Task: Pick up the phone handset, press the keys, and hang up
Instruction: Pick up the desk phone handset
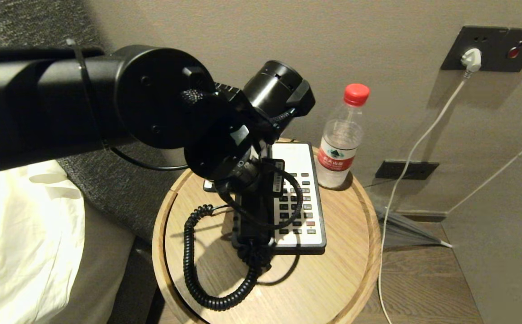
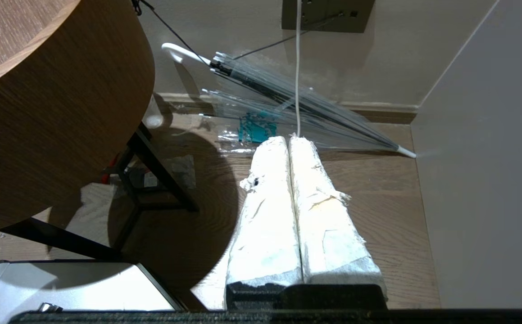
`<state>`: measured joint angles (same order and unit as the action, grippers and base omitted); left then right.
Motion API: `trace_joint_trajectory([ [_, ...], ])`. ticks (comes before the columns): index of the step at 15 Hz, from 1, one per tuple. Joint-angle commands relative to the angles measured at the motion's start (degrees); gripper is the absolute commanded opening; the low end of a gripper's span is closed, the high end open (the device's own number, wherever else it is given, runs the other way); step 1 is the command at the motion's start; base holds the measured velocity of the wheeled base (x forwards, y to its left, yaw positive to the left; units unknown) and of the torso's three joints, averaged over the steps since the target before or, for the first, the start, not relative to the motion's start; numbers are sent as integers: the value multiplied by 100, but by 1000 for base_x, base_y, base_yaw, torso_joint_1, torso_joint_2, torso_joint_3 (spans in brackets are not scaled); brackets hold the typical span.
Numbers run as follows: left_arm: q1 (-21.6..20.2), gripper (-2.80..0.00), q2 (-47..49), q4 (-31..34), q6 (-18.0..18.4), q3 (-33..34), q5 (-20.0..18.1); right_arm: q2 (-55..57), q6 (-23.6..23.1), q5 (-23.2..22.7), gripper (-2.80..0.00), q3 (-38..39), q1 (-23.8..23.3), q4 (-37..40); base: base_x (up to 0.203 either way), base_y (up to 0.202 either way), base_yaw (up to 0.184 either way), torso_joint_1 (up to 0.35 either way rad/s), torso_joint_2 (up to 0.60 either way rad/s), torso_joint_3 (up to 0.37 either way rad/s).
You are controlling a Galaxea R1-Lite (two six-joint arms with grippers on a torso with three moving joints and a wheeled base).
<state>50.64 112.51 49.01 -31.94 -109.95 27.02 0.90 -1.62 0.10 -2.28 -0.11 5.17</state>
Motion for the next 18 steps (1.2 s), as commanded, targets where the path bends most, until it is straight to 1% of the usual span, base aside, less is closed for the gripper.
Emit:
trace_joint_trajectory([
  [1, 33, -280, -53, 21, -23, 0, 22, 6, -5, -1, -280, -1, -7, 2, 0, 0, 0, 0, 0, 0],
  [18, 36, -280, -124, 43, -58, 26, 25, -2, -5, -1, -280, -1, 2, 2, 0, 0, 0, 0, 0, 0],
])
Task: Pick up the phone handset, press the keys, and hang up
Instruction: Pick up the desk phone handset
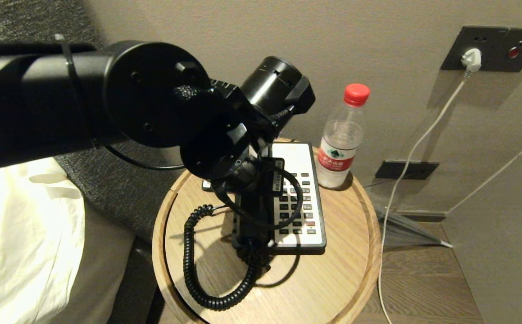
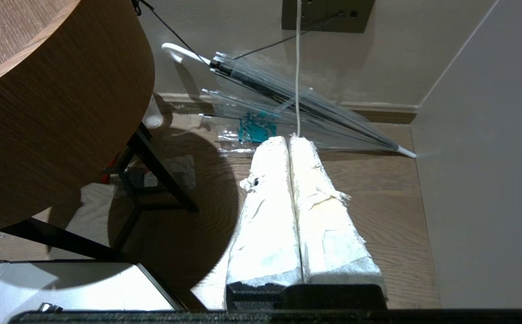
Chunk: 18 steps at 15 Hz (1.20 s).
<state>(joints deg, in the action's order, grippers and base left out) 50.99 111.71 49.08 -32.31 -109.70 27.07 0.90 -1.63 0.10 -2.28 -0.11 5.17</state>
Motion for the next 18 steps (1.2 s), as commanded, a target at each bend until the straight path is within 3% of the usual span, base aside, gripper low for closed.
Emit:
trace_joint_trajectory([
  [1, 3, -280, -169, 49, -21, 2, 24, 1, -4, -1, -280, 4, -1, 2, 0, 0, 0, 0, 0, 0],
  [12, 83, -280, -881, 102, -21, 179, 29, 6, -4, -1, -280, -1, 2, 2, 0, 0, 0, 0, 0, 0],
  [18, 51, -280, -2132, 57, -204, 953, -33, -2, -4, -1, -280, -1, -7, 2, 0, 0, 0, 0, 0, 0],
])
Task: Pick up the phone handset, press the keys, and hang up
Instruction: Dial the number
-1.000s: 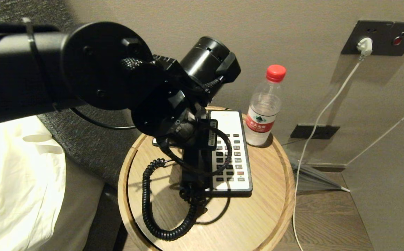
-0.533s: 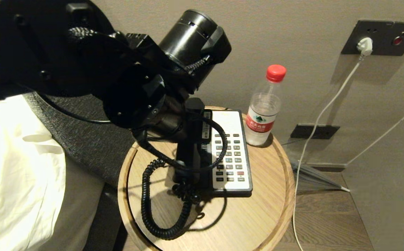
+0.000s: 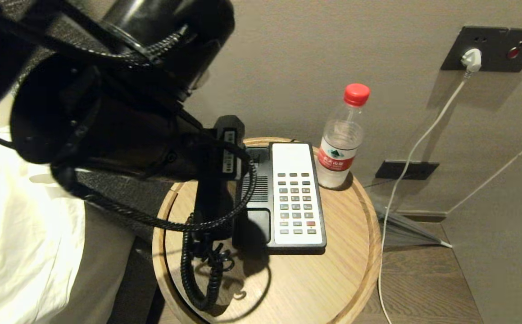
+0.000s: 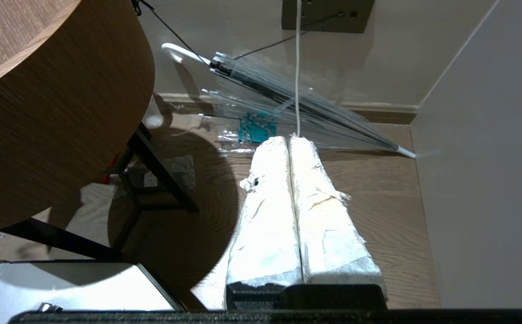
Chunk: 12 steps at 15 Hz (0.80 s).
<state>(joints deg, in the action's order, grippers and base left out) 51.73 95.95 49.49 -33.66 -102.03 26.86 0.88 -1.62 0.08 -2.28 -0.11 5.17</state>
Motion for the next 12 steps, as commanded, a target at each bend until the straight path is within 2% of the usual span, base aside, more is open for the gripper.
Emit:
trace_joint_trajectory([
  [1, -38, -280, -915, 10, -203, 271, -84, 5, -5, 1, -280, -1, -2, 2, 0, 0, 0, 0, 0, 0],
  [2, -60, -280, -1204, 14, -422, 354, -221, 0, -5, 1, -280, -1, 2, 2, 0, 0, 0, 0, 0, 0],
  [4, -149, -280, -1860, 48, -1184, 508, -890, 9, -5, 1, -280, -1, -7, 2, 0, 0, 0, 0, 0, 0],
  [6, -189, -280, -2539, 51, -1716, 881, -1436, 2, -5, 1, -280, 6, 2, 2, 0, 0, 0, 0, 0, 0],
  [9, -203, -280, -3617, 17, -2146, 1641, -2271, 9, -5, 1, -280, -1, 2, 2, 0, 0, 0, 0, 0, 0],
  [12, -210, -280, -4517, 44, -2355, 2359, -3468, 0, -5, 1, -280, 8, 2, 2, 0, 0, 0, 0, 0, 0],
])
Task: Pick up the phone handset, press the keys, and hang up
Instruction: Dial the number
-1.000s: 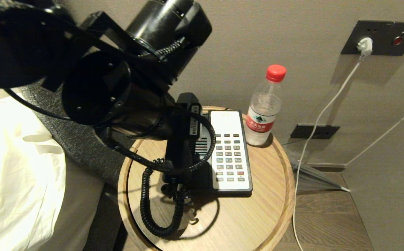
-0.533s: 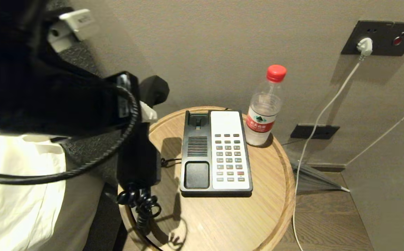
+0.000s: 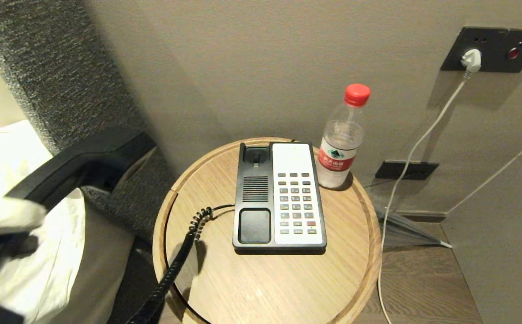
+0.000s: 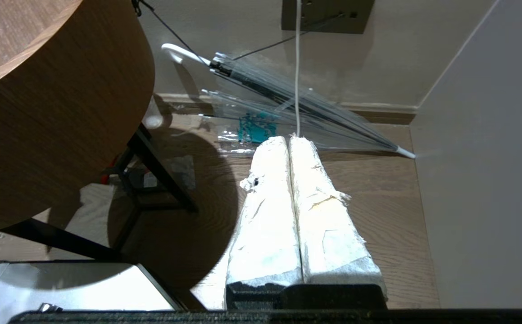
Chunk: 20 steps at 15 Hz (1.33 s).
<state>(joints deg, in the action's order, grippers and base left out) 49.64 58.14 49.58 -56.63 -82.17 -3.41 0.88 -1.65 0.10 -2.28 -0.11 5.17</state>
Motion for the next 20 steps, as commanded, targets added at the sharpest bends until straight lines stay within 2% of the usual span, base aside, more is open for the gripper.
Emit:
trace_joint_trajectory([
  [1, 1, -280, -900, 35, -84, 591, -686, 0, -2, -1, -280, -1, -7, 2, 0, 0, 0, 0, 0, 0],
  [4, 1, -280, -1089, -28, -64, 1036, -836, 0, -2, -1, -280, -1, 2, 2, 0, 0, 0, 0, 0, 0],
  [11, -12, -280, -776, -491, 29, 1047, -809, 0, -2, -1, -280, -1, -6, 2, 0, 0, 0, 0, 0, 0],
  [20, -173, -280, -664, -511, 293, 992, -791, 8, -36, 7, -280, 8, -6, -6, 0, 0, 0, 0, 0, 0],
])
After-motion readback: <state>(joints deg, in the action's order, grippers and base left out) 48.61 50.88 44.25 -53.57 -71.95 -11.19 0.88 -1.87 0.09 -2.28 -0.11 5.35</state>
